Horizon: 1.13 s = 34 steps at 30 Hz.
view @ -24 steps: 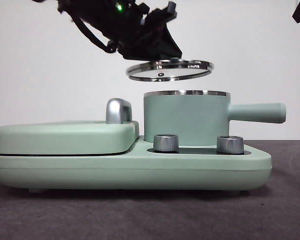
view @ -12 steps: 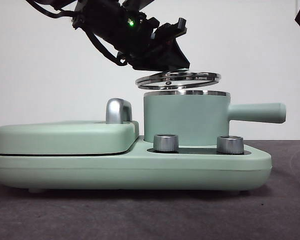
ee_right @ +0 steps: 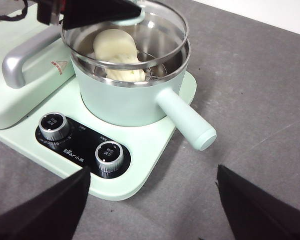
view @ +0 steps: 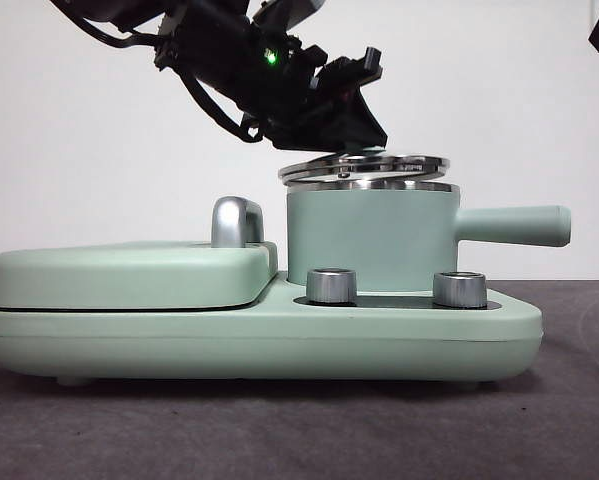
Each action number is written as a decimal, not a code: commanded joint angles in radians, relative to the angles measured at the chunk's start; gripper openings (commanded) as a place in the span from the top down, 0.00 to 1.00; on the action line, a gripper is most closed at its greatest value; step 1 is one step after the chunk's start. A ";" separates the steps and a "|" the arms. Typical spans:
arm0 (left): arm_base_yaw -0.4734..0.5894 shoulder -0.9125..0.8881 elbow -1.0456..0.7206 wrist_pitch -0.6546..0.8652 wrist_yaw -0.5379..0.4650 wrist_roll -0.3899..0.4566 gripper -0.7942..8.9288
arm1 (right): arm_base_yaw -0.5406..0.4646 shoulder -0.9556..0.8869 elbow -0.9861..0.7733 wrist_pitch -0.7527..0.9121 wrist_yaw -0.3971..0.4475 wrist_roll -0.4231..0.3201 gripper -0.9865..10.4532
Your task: Put the buns in a small steamer
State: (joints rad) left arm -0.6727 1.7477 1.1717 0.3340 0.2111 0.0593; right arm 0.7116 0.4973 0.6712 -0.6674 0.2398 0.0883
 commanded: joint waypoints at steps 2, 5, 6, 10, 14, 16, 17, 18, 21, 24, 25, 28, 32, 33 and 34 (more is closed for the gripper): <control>-0.013 0.018 0.034 0.035 0.002 0.008 0.91 | 0.006 0.005 0.005 0.008 0.005 0.017 0.56; -0.013 0.023 0.034 0.041 0.002 0.008 0.91 | 0.006 0.005 0.005 0.008 0.005 0.017 0.56; -0.014 0.026 0.034 0.043 0.002 0.008 0.91 | 0.006 0.005 0.005 0.007 0.005 0.017 0.56; -0.015 0.037 0.034 0.053 0.002 0.008 0.91 | 0.006 0.005 0.005 0.008 0.005 0.017 0.56; -0.016 0.043 0.034 0.055 0.002 0.008 0.91 | 0.006 0.005 0.005 0.007 0.005 0.017 0.56; -0.017 0.045 0.034 0.054 0.002 0.007 0.91 | 0.006 0.005 0.005 0.008 0.005 0.017 0.56; -0.017 0.045 0.034 0.053 0.002 0.007 0.91 | 0.006 0.005 0.005 0.008 0.005 0.017 0.56; -0.018 0.045 0.034 0.053 0.002 0.007 0.91 | 0.006 0.005 0.005 0.008 0.005 0.016 0.56; -0.026 0.045 0.034 0.053 0.002 0.008 0.91 | 0.006 0.005 0.005 0.008 0.006 0.016 0.56; -0.030 0.045 0.034 0.050 0.002 0.008 0.91 | 0.006 0.005 0.005 0.008 0.014 0.016 0.56; -0.030 0.045 0.034 0.047 0.002 0.008 0.91 | 0.006 0.005 0.005 0.007 0.022 0.017 0.56; -0.030 0.045 0.034 0.035 0.002 0.008 0.91 | 0.006 0.005 0.005 0.008 0.024 0.017 0.56; -0.029 0.045 0.034 0.017 0.001 0.009 0.91 | 0.006 0.005 0.005 0.007 0.023 0.017 0.56; -0.028 0.045 0.034 0.016 0.001 0.009 0.91 | 0.006 0.005 0.005 0.008 0.023 0.017 0.56; -0.027 0.045 0.034 0.017 -0.002 0.010 0.91 | 0.006 0.005 0.005 0.007 0.023 0.017 0.56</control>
State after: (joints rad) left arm -0.6949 1.7721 1.1770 0.3412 0.2085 0.0631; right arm 0.7116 0.4973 0.6712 -0.6678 0.2592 0.0914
